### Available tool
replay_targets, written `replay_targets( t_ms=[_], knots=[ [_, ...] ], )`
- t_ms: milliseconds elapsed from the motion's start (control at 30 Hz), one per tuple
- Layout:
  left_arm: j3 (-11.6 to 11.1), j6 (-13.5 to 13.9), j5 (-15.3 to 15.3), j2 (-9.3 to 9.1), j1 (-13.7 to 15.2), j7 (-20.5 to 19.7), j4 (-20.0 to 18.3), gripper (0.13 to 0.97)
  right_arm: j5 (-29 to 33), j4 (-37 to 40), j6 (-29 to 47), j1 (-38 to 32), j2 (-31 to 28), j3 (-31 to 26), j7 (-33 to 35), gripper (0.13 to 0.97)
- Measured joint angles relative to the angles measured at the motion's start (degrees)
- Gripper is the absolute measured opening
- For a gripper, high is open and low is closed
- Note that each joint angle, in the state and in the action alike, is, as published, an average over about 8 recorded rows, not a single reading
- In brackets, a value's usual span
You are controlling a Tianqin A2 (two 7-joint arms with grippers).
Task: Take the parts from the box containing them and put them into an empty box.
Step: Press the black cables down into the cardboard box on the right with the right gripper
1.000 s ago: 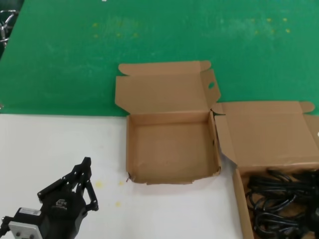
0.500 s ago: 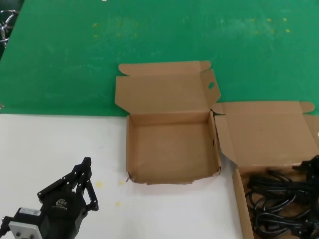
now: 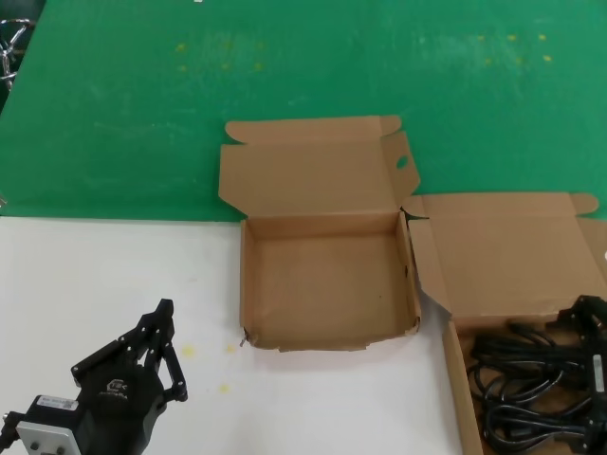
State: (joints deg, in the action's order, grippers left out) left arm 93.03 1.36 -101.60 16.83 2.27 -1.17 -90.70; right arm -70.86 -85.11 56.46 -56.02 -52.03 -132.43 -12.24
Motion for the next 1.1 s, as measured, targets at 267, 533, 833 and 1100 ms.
replay_targets(
  t_ms=[267,533,833,1100],
  knots=[
    [0.0,0.0,0.0,0.0,0.0,0.0,0.0,0.134,3.9,1.8,3.4,0.3,3.7,3.3,3.5,0.966],
    [0.0,0.0,0.0,0.0,0.0,0.0,0.0,0.134,7.9,4.0,4.3,0.7,6.5,5.7,6.2,0.941],
    [0.0,0.0,0.0,0.0,0.0,0.0,0.0,0.134,10.5,7.4,4.6,0.6,9.0,8.0,7.8,0.9],
    [0.0,0.0,0.0,0.0,0.0,0.0,0.0,0.134,11.3,9.4,4.5,1.0,10.8,9.5,8.6,0.799]
  ],
)
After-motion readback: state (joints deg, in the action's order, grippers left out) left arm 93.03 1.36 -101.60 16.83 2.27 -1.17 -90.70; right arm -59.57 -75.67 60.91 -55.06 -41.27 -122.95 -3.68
